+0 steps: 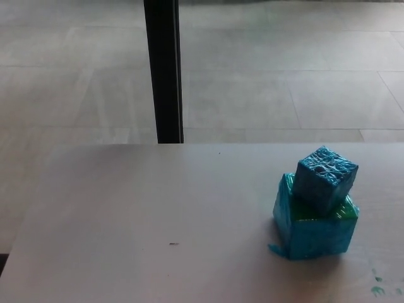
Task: The robot uses its right hand to pick up the small cube kept on the middle on the desk and place it on the bigger cube kept next to it
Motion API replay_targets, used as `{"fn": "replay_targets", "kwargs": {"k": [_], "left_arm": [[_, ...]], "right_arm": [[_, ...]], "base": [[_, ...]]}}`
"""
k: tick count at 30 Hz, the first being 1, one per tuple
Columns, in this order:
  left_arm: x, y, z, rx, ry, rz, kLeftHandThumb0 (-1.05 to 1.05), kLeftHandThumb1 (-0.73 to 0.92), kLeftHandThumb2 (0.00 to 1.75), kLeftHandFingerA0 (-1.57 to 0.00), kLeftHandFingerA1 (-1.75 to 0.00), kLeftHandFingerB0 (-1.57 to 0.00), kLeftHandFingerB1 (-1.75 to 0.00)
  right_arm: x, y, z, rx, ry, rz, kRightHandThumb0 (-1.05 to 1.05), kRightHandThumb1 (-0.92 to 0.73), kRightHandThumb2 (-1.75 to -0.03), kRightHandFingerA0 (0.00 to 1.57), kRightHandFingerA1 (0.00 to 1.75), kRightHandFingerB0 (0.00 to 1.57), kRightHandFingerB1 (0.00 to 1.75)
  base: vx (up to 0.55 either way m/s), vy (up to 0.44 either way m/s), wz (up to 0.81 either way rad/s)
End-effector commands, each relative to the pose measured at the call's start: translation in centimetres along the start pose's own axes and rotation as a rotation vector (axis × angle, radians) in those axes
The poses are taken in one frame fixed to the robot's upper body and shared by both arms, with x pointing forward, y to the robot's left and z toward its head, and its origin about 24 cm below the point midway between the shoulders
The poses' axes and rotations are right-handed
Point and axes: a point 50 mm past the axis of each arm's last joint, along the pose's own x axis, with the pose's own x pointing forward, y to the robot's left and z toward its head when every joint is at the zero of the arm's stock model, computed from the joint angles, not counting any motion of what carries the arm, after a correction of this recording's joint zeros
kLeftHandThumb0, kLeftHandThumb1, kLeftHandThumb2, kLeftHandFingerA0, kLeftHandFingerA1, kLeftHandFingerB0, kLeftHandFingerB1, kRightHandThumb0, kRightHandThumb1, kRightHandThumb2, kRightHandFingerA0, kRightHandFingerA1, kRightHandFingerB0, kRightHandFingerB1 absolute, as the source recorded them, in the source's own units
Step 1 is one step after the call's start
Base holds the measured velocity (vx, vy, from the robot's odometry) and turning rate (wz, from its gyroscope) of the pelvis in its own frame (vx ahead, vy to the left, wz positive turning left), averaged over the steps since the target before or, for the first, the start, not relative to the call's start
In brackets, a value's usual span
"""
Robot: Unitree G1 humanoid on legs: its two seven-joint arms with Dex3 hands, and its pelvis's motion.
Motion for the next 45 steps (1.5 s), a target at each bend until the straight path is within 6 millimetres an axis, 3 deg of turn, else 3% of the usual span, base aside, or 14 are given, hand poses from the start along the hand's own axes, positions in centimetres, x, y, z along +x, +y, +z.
{"fn": "replay_targets", "kwargs": {"k": [1,9,10,12,20,21,28,29,33,34,41,42,44,45], "left_arm": [[-0.1,-0.1,-0.7,-0.054,0.014,0.008,-0.72,0.65,0.6,-0.51,-0.67,-0.6,-0.54],[-0.1,-0.2,-0.8,-0.017,0.018,0.011,-0.72,0.67,0.61,-0.39,-0.56,-0.49,-0.42],[0.0,-0.2,-0.8,-0.018,0.02,0.016,-0.74,0.56,0.99,-0.42,-0.63,-0.48,-0.55],[0.0,-0.2,-0.8,-0.041,0.022,0.02,-0.71,0.66,0.6,-0.43,-0.61,-0.53,-0.47],[-0.1,-0.2,-0.8,-0.019,0.022,0.031,-0.74,0.67,0.61,-0.48,-0.64,-0.57,-0.52],[-0.1,-0.2,-0.9,-0.06,0.024,0.023,-0.7,0.53,0.99,-0.51,-0.72,-0.5,-0.62],[0.0,-0.2,-0.8,-0.031,0.015,0.024,-0.75,0.66,0.61,-0.47,-0.65,-0.56,-0.55],[-0.1,-0.2,-0.7,-0.042,0.015,0.016,-0.71,0.55,1.0,-0.43,-0.66,-0.48,-0.6],[-0.1,-0.2,-0.8,-0.033,0.014,0.011,-0.71,0.68,0.61,-0.42,-0.58,-0.51,-0.46],[0.0,-0.2,-0.8,-0.029,0.014,0.024,-0.69,0.55,1.01,-0.48,-0.68,-0.45,-0.58],[0.1,-0.4,-0.8,-0.041,0.02,0.022,-0.68,0.68,0.61,-0.46,-0.57,-0.52,-0.43],[0.0,-0.3,-0.7,-0.027,0.015,0.022,-0.69,0.56,1.01,-0.41,-0.64,-0.5,-0.6],[0.0,-0.4,-0.8,-0.07,0.013,0.017,-0.71,0.66,0.6,-0.52,-0.6,-0.6,-0.5],[0.0,-0.4,-0.8,-0.085,0.014,0.017,-0.72,0.54,0.99,-0.48,-0.66,-0.49,-0.58]], "right_arm": [[-0.6,0.9,-2.7,0.293,0.181,-0.038,-0.59,-0.75,-0.62,0.63,1.12,0.43,0.73],[-0.5,1.5,-3.0,0.229,0.253,0.088,-0.68,-0.79,-0.64,0.67,0.87,0.35,0.63],[-0.5,1.5,-3.0,0.216,0.254,0.104,-0.67,-0.62,-1.01,0.68,0.81,0.35,0.63],[-0.6,1.7,-3.0,0.184,0.255,0.154,-0.68,-0.82,-0.64,0.69,0.82,0.41,0.57],[-0.6,1.8,-2.9,0.139,0.253,0.204,-0.67,-0.81,-0.64,0.8,0.78,0.54,0.54],[-0.6,1.8,-3.0,0.143,0.261,0.202,-0.68,-0.8,-0.64,0.84,0.77,0.56,0.52],[-0.6,1.8,-3.0,0.15,0.252,0.212,-0.67,-0.8,-0.64,0.81,0.76,0.54,0.53],[-0.6,1.8,-3.0,0.148,0.253,0.209,-0.68,-0.8,-0.64,0.81,0.75,0.51,0.52],[-0.6,1.9,-3.0,0.14,0.261,0.207,-0.68,-0.79,-0.64,0.85,0.75,0.5,0.53],[-0.6,1.9,-3.0,0.129,0.26,0.214,-0.68,-0.8,-0.64,0.85,0.75,0.49,0.53],[-0.5,2.0,-2.9,0.13,0.265,0.216,-0.67,-0.8,-0.64,0.8,0.72,0.5,0.51],[-0.5,2.0,-2.9,0.12,0.26,0.219,-0.67,-0.8,-0.64,0.83,0.74,0.49,0.52],[-0.5,2.0,-2.9,0.118,0.259,0.225,-0.68,-0.8,-0.64,0.83,0.74,0.49,0.52],[-0.6,2.1,-2.9,0.122,0.257,0.237,-0.68,-0.81,-0.64,0.79,0.74,0.48,0.53]], "base": [[0.0,0.0,0.0],[0.0,0.0,0.0],[0.0,0.0,0.0],[0.0,0.0,0.0],[0.0,0.0,0.0],[0.0,0.0,0.0],[0.0,0.0,0.0],[0.0,0.0,0.0],[0.0,0.0,0.0],[0.0,0.0,0.0],[0.0,0.0,0.0],[0.0,0.0,0.0],[0.0,0.0,0.0],[0.0,0.0,0.0]]}}
